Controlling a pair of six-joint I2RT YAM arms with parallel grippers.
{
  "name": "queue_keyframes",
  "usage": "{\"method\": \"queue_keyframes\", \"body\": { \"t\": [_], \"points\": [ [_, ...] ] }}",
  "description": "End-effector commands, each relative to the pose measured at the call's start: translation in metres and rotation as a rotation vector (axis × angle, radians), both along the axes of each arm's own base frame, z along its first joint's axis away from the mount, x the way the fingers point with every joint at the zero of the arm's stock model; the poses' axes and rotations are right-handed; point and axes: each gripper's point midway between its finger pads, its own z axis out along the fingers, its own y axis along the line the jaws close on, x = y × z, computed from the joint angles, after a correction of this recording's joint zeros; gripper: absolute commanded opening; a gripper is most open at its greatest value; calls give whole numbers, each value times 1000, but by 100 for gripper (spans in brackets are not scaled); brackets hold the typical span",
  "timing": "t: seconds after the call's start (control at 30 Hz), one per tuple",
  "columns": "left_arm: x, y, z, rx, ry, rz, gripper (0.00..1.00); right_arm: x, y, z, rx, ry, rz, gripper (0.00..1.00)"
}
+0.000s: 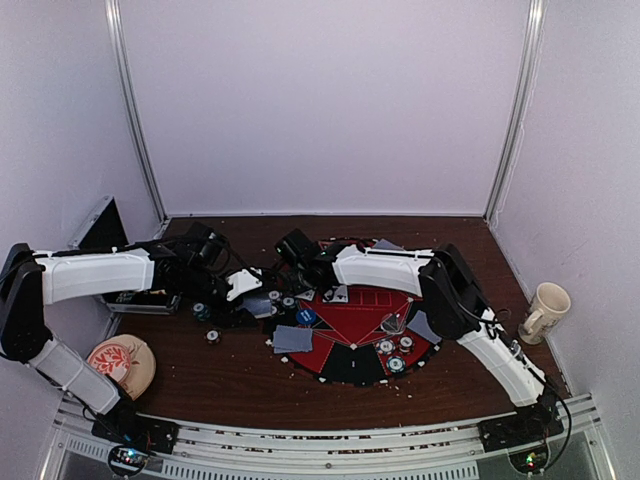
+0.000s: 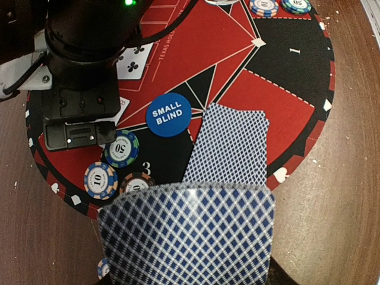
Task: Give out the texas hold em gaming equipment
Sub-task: Adjust the poker card in the community card area.
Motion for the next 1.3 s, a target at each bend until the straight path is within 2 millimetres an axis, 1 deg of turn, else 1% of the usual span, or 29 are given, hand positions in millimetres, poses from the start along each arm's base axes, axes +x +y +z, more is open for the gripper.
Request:
{"method": "queue_keyframes", "body": {
  "t": [0.0,0.2,0.3,0.37,0.57,0.73,1.07,1.13,1.27],
  "points": [
    [5,-3,13,-43,-37,-1,54,-8,-23,-17,-106,26,-63,100],
    [5,-3,12,-44,-38,-3,54,-23,-40,-24,-131,64,-70,100],
    [5,-4,13,-46,-36,-3,54,-24,-45,-16,-129,52,-78,100],
    [5,-4,12,-45,-36,-4,54,-28,-48,-18,-136,60,-68,100],
    [5,-4,14,-49,-39,-3,54,-29,-39,-12,-124,70,-15,100],
    [4,-3,16,-50,-42,-1,54,-30,-39,-9,-140,79,3,100],
    [4,-3,16,-53,-42,-2,54,-42,-43,-4,-159,107,43,100],
    [4,-3,16,-52,-41,-3,54,-44,-40,-3,-157,110,57,100],
    [4,-3,17,-53,-43,-1,54,-44,-34,10,-109,98,52,100]
  ]
}}
